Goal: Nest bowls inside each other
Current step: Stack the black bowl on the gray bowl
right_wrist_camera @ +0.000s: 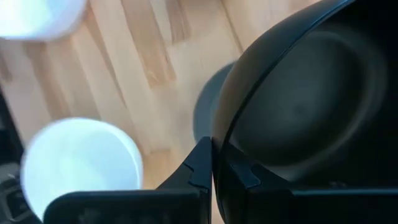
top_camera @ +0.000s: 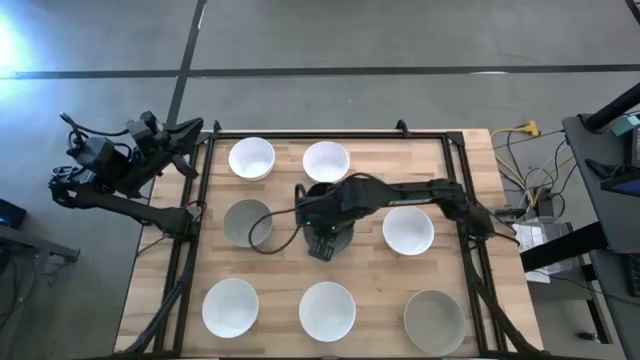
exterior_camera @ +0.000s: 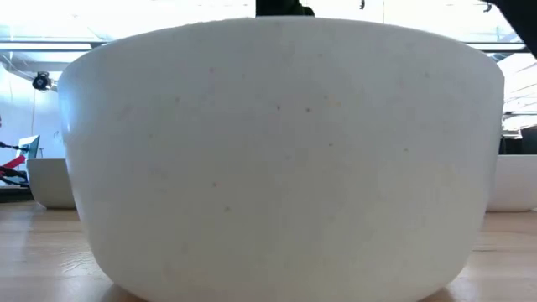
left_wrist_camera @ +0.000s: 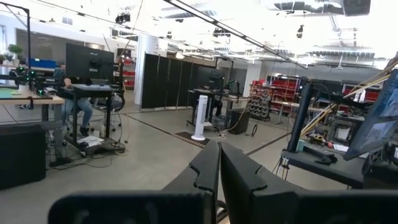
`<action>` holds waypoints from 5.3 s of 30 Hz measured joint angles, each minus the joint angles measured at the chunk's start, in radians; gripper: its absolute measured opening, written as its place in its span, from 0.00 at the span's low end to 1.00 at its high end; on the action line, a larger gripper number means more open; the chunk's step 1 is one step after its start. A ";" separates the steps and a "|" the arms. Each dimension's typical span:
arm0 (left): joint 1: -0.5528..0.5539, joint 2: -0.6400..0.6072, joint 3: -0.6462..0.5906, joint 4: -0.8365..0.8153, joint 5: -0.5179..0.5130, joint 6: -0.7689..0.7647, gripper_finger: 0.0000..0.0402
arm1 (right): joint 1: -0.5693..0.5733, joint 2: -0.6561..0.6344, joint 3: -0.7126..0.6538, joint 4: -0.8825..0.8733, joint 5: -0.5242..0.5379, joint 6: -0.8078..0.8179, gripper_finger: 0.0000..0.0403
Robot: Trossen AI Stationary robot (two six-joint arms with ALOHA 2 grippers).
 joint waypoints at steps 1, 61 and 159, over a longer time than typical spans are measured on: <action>0.000 -0.002 -0.002 0.001 0.000 0.000 0.00 | 0.001 0.006 -0.006 -0.002 -0.008 -0.001 0.02; 0.000 -0.069 -0.083 -0.072 0.001 -0.084 0.00 | 0.029 0.133 -0.155 0.113 -0.062 -0.113 0.02; 0.000 -0.122 -0.086 -0.018 0.006 -0.080 0.00 | -0.065 -0.034 -0.488 0.355 -0.286 -0.014 0.22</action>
